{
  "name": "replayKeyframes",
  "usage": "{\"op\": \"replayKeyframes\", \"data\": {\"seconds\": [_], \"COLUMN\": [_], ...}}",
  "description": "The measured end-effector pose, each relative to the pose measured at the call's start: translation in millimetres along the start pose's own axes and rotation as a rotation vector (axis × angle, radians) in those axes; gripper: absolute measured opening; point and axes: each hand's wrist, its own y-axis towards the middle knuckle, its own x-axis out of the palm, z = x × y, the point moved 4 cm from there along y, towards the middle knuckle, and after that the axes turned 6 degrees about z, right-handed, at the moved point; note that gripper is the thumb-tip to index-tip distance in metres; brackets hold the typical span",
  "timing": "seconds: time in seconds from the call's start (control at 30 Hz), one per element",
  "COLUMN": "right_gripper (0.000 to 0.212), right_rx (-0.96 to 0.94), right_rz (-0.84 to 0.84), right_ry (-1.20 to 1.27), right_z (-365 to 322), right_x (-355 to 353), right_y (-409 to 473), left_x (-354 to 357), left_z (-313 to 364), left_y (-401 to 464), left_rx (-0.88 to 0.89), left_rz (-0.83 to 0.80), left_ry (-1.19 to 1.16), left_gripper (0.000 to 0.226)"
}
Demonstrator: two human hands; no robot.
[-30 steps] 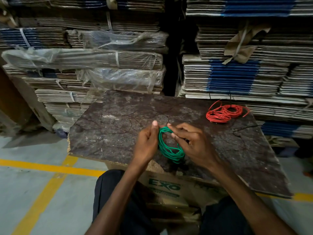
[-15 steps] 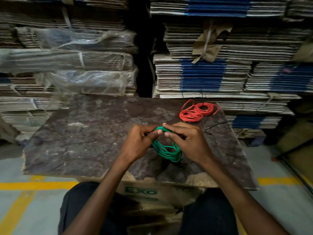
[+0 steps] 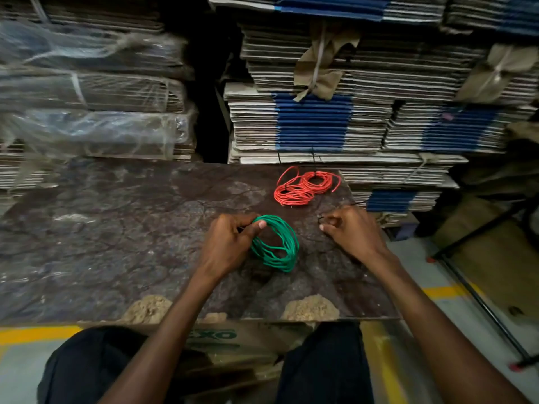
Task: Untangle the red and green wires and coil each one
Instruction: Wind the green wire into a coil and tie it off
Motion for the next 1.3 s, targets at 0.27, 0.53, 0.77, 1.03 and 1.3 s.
{"op": "replayKeyframes", "data": {"seconds": [0.27, 0.53, 0.77, 1.03, 1.3], "right_gripper": [0.013, 0.012, 0.006, 0.023, 0.013], "right_rx": [-0.073, -0.057, 0.040, 0.110, 0.303], "right_rz": [0.017, 0.026, 0.022, -0.009, 0.048], "right_ry": [-0.056, -0.006, 0.534, 0.749, 1.083], "right_z": [-0.9, -3.8, -26.8, -47.2, -59.6], "right_x": [14.1, 12.3, -6.0, -4.5, -16.6], "right_y": [-0.7, -2.7, -24.3, -31.3, -12.4], "left_x": [-6.2, -11.9, -33.6, -54.8, -83.5], "left_z": [-2.9, -1.8, -0.6, -1.8, -9.0], "left_y": [-6.0, -14.3, -19.9, -28.9, -43.9], "left_rx": [0.044, 0.022, 0.020, 0.017, -0.052], "left_rz": [0.005, 0.031, 0.047, 0.050, 0.071], "left_ry": [0.026, 0.035, -0.080, -0.153, -0.227], "left_gripper": [0.047, 0.058, 0.036, 0.044, 0.019]}}
